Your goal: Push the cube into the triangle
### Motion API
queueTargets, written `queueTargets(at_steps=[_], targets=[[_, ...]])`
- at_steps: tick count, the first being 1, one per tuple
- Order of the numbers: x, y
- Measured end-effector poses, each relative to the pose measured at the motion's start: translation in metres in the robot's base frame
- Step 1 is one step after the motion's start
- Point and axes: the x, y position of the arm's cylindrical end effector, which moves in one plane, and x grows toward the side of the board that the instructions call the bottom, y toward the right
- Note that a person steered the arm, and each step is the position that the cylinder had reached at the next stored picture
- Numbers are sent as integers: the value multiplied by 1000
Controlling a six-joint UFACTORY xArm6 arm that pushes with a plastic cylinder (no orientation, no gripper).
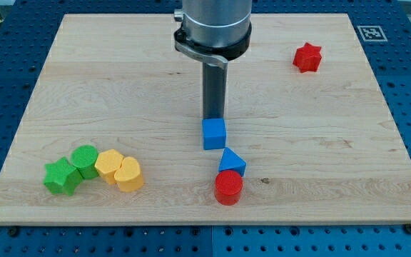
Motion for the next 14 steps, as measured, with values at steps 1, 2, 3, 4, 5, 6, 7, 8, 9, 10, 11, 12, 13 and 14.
queueTargets(at_steps=[1, 2, 3, 4, 5, 6, 7, 8, 9, 10, 11, 12, 13, 14], targets=[[1, -22], [3, -58], [40, -60], [52, -55], [47, -53], [35, -53], [35, -43], [34, -27], [34, -12], [34, 11], [27, 13], [-8, -7], [-11, 18], [14, 55]])
